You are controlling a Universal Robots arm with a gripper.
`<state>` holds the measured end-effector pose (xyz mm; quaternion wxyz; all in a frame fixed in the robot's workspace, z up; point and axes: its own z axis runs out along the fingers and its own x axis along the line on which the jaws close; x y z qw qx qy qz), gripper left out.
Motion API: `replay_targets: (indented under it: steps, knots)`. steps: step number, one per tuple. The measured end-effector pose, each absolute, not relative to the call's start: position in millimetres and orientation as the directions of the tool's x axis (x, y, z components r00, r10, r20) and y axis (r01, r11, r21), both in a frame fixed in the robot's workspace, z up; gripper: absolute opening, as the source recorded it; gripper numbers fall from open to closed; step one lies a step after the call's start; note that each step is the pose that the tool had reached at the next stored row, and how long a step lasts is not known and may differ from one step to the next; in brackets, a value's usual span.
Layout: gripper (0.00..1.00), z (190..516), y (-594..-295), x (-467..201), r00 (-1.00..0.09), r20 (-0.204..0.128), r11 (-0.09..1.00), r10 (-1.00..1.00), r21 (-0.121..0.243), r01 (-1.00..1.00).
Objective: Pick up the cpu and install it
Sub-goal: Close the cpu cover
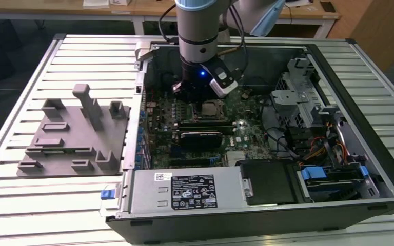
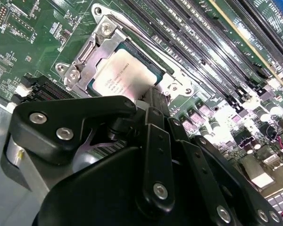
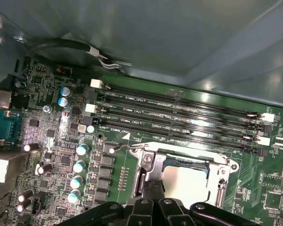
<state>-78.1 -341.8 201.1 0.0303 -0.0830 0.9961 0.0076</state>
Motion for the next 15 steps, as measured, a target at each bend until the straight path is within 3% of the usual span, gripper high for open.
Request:
replay_targets:
  steps: [15]
  knots:
    - [0.11,197.3,-341.8,-78.2,-0.984,-0.061,0.986,-0.165,0.010,-0.166]
